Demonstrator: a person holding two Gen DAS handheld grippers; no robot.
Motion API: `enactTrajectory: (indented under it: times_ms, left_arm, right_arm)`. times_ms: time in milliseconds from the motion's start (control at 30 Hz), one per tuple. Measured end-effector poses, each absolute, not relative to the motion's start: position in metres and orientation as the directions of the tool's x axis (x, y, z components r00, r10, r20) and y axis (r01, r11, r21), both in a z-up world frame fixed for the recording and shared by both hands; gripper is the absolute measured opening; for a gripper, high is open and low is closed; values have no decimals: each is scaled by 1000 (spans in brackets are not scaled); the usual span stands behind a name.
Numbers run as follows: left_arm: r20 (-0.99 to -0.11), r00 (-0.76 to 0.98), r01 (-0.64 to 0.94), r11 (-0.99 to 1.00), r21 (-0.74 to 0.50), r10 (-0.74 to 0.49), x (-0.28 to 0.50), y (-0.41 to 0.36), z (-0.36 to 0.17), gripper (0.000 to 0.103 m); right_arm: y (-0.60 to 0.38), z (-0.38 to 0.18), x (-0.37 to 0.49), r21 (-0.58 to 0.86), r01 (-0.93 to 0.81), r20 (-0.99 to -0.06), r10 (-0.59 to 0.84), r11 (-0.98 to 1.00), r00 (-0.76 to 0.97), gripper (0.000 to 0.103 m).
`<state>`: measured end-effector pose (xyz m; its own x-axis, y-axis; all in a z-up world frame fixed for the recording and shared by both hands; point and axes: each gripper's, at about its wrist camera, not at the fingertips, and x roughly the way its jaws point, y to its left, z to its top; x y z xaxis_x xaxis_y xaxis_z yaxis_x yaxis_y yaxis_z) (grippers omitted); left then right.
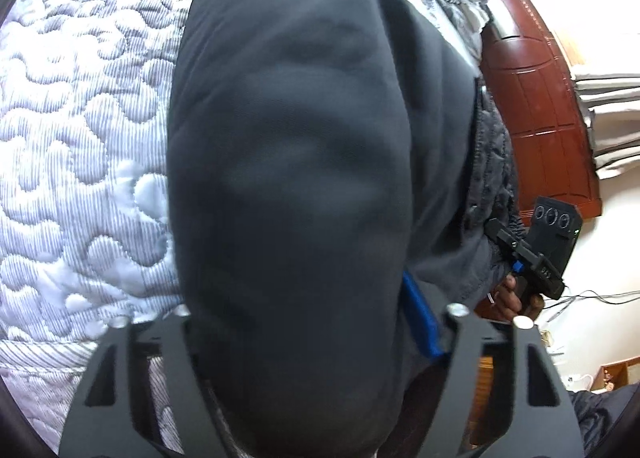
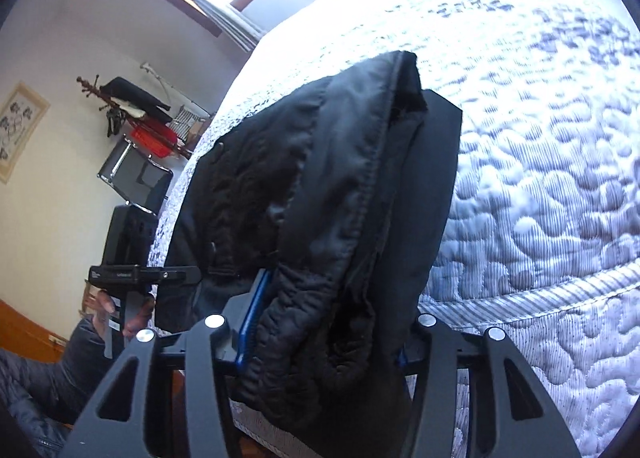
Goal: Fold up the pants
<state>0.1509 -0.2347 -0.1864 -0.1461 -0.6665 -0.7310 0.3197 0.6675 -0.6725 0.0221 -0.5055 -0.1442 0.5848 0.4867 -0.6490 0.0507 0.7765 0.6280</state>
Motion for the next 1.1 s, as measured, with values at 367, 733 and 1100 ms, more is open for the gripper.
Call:
enactTrajectory:
  times_ms: [367,733,1100]
  left_arm:
    - [-628,-136,345,557,-755,-766,149,-234,-179,31]
    - [-596,-57,414,524,-744,-801,163,-235,-172,27]
    - [-590,76,466,551,-692,-804,209,-226,-136,28]
  right_arm:
    - [-514,-127,24,615,31,-622,462,788,632,47]
    - [-526,-102,35,593,-9,-585,439,805,682,44]
    - [-529,-72,102,568,-88,-538,451,818,712,44]
